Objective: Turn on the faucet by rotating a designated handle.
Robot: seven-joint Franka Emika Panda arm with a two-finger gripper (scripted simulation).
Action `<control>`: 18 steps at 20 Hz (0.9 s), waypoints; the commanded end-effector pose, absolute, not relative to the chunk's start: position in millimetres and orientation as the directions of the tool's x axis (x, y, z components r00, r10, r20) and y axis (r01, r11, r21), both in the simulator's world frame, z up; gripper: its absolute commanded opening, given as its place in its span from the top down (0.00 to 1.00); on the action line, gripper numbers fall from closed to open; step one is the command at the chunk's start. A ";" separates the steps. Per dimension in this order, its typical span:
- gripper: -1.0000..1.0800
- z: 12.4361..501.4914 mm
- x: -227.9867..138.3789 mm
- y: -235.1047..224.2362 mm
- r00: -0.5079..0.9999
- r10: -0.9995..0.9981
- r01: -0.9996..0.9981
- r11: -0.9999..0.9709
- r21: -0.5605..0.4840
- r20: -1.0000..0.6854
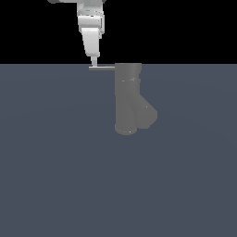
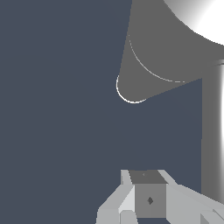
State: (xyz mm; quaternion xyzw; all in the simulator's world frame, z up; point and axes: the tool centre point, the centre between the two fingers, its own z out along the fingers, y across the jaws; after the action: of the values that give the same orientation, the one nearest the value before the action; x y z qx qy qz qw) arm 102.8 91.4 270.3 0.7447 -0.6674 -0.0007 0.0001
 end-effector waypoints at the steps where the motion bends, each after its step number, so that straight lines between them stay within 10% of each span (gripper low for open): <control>1: 1.00 270.2 103.4 91.4 0.106 -0.994 -0.994 -0.106 0.000 0.000; 18: 1.00 269.9 67.4 85.6 0.107 -0.994 -0.994 -0.107 0.001 0.000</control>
State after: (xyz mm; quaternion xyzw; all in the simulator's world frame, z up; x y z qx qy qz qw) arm 74.5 87.7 270.1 0.7447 -0.6674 0.0023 -0.0033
